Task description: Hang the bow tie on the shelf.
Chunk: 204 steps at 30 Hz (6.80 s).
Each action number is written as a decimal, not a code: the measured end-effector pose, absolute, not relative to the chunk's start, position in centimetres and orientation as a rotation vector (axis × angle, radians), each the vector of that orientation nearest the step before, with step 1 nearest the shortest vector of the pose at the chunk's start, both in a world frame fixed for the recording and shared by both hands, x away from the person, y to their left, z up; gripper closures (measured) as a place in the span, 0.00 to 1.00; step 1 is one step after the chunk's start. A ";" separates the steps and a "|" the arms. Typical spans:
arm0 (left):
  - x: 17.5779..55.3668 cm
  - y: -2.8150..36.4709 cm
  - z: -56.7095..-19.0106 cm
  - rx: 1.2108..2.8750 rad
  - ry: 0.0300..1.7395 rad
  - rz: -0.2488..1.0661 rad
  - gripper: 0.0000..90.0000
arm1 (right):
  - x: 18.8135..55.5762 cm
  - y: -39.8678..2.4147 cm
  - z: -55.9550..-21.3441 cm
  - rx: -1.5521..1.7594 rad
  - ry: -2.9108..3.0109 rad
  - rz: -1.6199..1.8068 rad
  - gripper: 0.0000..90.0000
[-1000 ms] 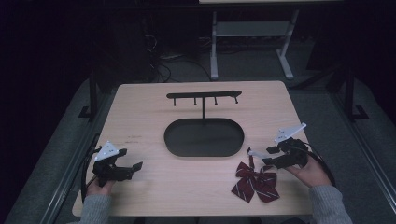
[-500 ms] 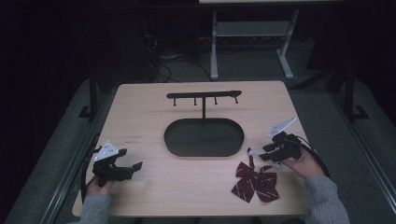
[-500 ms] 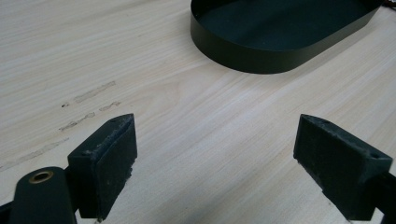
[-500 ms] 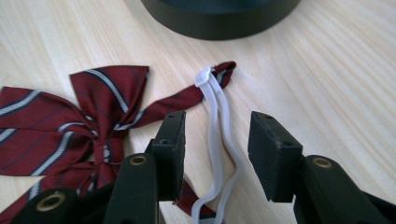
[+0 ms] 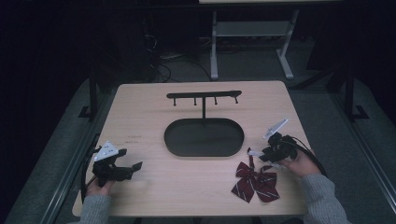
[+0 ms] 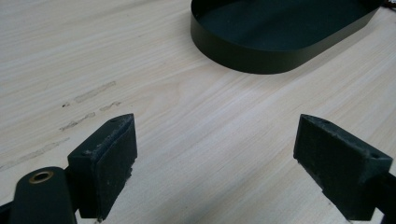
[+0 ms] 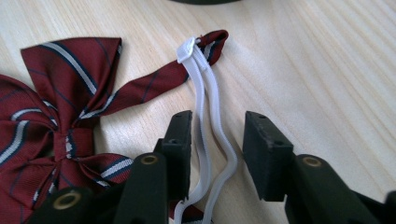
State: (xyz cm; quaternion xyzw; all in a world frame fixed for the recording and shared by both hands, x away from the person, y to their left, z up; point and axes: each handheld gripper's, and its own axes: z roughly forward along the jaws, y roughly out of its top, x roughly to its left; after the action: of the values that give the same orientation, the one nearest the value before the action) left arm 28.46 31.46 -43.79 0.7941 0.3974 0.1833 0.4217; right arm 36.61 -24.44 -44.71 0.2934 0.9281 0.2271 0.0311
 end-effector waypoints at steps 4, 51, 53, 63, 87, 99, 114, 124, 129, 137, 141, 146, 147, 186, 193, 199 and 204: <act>28.4 31.4 -43.8 1.994 0.995 0.458 0.14 | 36.6 -24.2 -44.8 0.866 2.862 0.670 0.77; 28.4 31.2 -43.9 1.993 0.999 0.449 0.15 | 34.4 -21.4 -37.0 0.564 2.807 0.858 0.98; 28.4 31.2 -43.9 1.996 0.996 0.449 0.15 | 34.3 -21.3 -36.6 0.555 2.805 0.862 0.98; 28.5 31.4 -43.9 2.003 0.991 0.455 0.14 | 34.4 -20.9 -35.2 0.533 2.811 0.872 0.98; 28.5 31.3 -43.8 1.988 1.000 0.453 0.14 | 34.7 -19.7 -31.7 0.462 2.806 0.905 0.98; 28.5 31.3 -43.8 1.987 1.001 0.452 0.15 | 35.2 -18.9 -29.9 0.423 2.798 0.948 0.98; 28.3 31.5 -43.5 1.974 0.989 0.462 0.15 | 36.2 -16.7 -28.2 0.361 2.807 0.969 0.98; 28.3 31.6 -43.5 1.972 0.993 0.466 0.14 | 37.3 -15.1 -27.3 0.324 2.831 0.953 0.98; 28.4 31.6 -43.5 1.968 0.993 0.467 0.14 | 37.8 -14.4 -26.8 0.306 2.835 0.958 0.98; 28.4 31.7 -43.5 1.968 0.997 0.466 0.15 | 38.7 -13.4 -26.2 0.277 2.844 0.954 0.98; 28.4 31.7 -43.4 1.965 0.995 0.465 0.14 | 39.6 -12.9 -25.8 0.276 2.845 0.962 0.98; 28.4 31.7 -43.5 1.968 0.990 0.464 0.14 | 40.2 -12.6 -25.3 0.279 2.843 0.971 0.98; 28.4 31.7 -43.5 1.970 0.992 0.462 0.14 | 40.7 -12.4 -25.1 0.277 2.843 0.964 0.98; 28.6 31.8 -43.6 1.972 1.003 0.451 0.14 | 48.4 -11.4 -26.6 0.430 2.880 0.882 0.98; 28.6 31.8 -43.6 1.970 1.007 0.449 0.14 | 49.0 -11.7 -27.4 0.479 2.886 0.857 0.97; 28.6 31.8 -43.6 1.966 1.008 0.450 0.14 | 49.2 -11.9 -27.9 0.502 2.877 0.862 0.97; 28.6 31.8 -43.6 1.969 1.005 0.450 0.14 | 49.2 -11.9 -27.9 0.517 2.876 0.863 0.93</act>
State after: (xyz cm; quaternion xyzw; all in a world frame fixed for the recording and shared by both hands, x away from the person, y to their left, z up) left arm 28.63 31.77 -43.63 0.7886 0.4027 0.1803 0.4283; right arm 49.25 -11.89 -27.89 0.1695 0.9429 0.2828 0.0474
